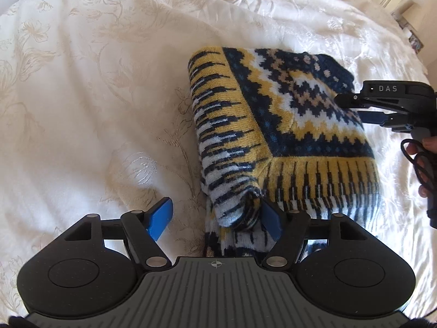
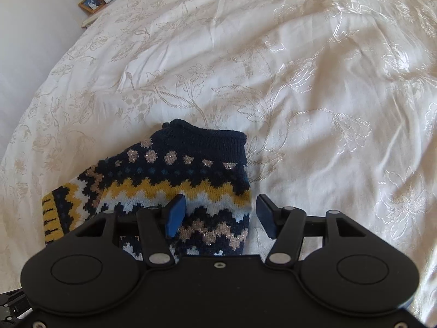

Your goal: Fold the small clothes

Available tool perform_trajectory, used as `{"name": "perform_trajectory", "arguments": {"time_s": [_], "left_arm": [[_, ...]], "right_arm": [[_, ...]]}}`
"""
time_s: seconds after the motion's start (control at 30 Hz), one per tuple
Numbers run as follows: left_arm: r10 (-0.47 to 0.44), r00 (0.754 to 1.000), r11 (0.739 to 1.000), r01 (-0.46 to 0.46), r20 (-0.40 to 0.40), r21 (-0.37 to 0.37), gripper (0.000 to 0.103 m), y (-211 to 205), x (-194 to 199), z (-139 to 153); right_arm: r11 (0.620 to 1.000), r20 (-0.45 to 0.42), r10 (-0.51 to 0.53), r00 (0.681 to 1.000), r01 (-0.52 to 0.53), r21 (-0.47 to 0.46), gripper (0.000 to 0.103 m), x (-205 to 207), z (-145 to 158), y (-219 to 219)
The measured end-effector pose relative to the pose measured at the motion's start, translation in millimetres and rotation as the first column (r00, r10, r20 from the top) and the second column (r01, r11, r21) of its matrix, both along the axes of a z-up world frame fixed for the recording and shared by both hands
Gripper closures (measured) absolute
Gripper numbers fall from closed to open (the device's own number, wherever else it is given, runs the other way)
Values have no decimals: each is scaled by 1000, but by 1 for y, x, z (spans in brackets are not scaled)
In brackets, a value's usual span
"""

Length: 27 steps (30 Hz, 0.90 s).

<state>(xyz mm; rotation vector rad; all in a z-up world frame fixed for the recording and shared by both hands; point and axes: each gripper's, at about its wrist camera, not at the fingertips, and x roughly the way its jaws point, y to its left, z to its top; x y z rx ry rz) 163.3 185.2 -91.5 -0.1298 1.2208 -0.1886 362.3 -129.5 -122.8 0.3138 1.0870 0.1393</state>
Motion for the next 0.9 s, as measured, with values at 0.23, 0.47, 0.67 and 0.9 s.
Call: {"name": "perform_trajectory", "arguments": {"time_s": [0.23, 0.47, 0.67, 0.9], "left_arm": [[-17, 999, 998, 20, 37, -60, 34, 15, -29, 18], [-51, 999, 995, 50, -7, -89, 34, 3, -18, 5], [-51, 997, 992, 44, -61, -116, 34, -3, 2, -16], [-60, 992, 984, 40, -115, -173, 27, -3, 20, -35]], "right_arm": [[996, 27, -55, 998, 53, 77, 22, -36, 6, -22], [993, -4, -32, 999, 33, 117, 18, -46, -3, -21], [987, -31, 0, 1000, 5, 158, 15, -40, -13, -9], [982, -59, 25, 998, -13, 189, 8, -27, -26, -1]]}}
